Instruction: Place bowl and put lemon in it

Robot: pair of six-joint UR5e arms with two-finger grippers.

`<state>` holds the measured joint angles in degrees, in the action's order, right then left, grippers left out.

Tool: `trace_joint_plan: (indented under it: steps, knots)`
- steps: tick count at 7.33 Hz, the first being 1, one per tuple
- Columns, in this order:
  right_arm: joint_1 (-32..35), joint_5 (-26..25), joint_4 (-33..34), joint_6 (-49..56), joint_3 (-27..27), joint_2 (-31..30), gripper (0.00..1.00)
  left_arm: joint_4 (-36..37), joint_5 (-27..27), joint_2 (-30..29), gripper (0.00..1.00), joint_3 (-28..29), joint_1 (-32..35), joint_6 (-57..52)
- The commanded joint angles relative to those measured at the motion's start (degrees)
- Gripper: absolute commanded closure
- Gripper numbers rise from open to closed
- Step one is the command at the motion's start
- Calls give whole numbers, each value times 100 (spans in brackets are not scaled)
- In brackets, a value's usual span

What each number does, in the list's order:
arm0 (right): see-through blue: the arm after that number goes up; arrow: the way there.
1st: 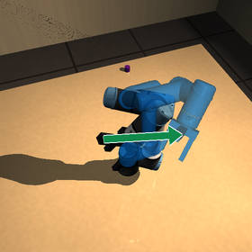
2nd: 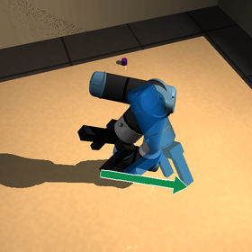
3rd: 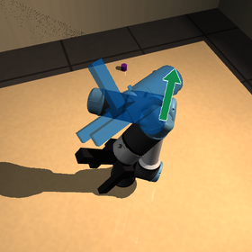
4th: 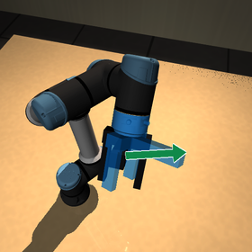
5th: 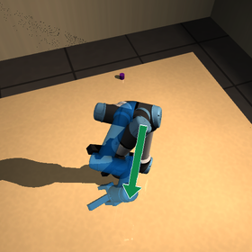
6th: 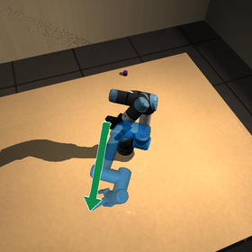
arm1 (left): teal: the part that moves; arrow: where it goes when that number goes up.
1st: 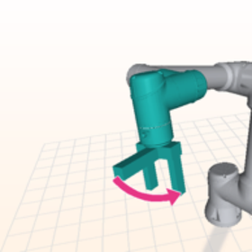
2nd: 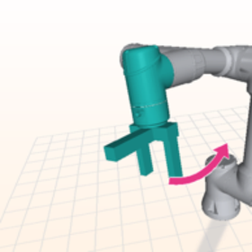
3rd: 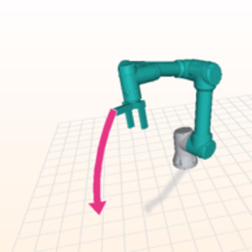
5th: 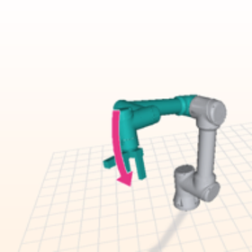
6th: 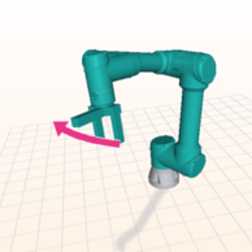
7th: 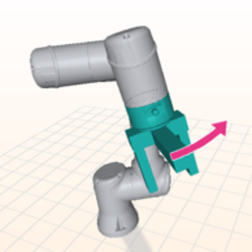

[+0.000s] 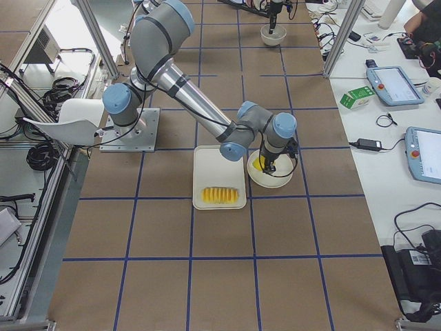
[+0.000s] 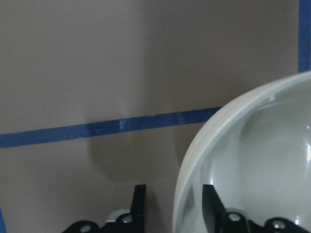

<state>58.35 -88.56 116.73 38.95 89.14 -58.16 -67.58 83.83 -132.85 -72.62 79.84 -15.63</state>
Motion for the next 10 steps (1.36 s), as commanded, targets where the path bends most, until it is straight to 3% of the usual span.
trace_joint_plan:
  steps: [1, 3, 4, 6, 8, 10]
  knots:
    - [53, 5, -429, -10, -54, -500, 91, -18, -24, 144, 100, 11, 6, 25]
    - [342, -56, -1410, -533, -54, -1561, 91, -509, -252, 564, 100, -76, 345, 740]
    - [561, -22, -1790, -955, -28, -2002, 91, -554, -340, 758, 100, -225, 923, 1303]
    - [1367, -74, -1970, -1876, -54, -2182, 91, -423, -735, 1092, 100, -1205, 1603, 2080]
    - [1976, 13, -1970, -2713, 34, -2358, 90, 520, -780, 1409, 100, -2156, 1701, 2483]
    - [2633, 31, -1883, -3408, 51, -2323, 90, 850, -771, 1367, 100, -2309, 1973, 2599]
